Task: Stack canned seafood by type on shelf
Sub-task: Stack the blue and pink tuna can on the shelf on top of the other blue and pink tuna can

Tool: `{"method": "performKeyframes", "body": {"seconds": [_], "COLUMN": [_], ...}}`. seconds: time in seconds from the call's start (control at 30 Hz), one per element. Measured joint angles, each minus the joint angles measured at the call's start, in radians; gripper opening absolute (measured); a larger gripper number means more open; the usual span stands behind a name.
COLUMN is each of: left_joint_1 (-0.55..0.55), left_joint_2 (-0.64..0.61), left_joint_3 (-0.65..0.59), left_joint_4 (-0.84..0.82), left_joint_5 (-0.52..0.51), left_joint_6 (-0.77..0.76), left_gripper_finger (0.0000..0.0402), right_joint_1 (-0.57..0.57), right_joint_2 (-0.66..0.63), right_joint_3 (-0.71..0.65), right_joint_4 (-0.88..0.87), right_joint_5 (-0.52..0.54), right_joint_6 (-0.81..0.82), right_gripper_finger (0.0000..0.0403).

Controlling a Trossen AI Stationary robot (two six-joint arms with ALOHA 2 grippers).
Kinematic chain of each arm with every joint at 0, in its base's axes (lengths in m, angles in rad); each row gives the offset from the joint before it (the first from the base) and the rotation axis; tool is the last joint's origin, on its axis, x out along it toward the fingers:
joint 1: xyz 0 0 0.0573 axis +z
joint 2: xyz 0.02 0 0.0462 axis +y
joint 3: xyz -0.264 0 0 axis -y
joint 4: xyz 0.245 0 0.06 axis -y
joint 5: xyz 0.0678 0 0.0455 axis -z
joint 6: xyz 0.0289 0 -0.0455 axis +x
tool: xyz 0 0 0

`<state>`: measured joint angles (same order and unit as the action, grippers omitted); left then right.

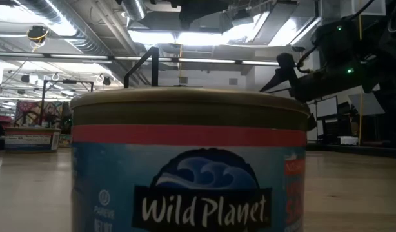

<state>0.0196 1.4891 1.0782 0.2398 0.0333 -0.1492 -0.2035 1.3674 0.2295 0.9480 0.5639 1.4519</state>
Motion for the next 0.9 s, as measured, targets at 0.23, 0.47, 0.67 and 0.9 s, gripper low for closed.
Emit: {"method": "performKeyframes", "body": {"seconds": [0.23,0.47,0.67,0.9], "left_joint_1": [0.000,0.000,0.000,0.000], "left_joint_2": [0.000,0.000,0.000,0.000], "left_joint_3": [0.000,0.000,0.000,0.000], "left_joint_4": [0.000,0.000,0.000,0.000], "left_joint_5": [0.000,0.000,0.000,0.000], "left_joint_6": [0.000,0.000,0.000,-0.005], "left_gripper_finger": [0.0237,0.0237,0.0237,0.0237], "right_joint_1": [0.000,0.000,0.000,-0.044], "right_joint_2": [0.000,0.000,0.000,0.000], "right_joint_3": [0.000,0.000,0.000,0.000], "right_joint_4": [-0.009,-0.009,-0.009,-0.008], "right_joint_5": [-0.024,-0.036,-0.043,-0.062], "right_joint_6": [0.085,0.248,0.278,0.351], "right_gripper_finger": [0.0280,0.0280,0.0280,0.0280]}}
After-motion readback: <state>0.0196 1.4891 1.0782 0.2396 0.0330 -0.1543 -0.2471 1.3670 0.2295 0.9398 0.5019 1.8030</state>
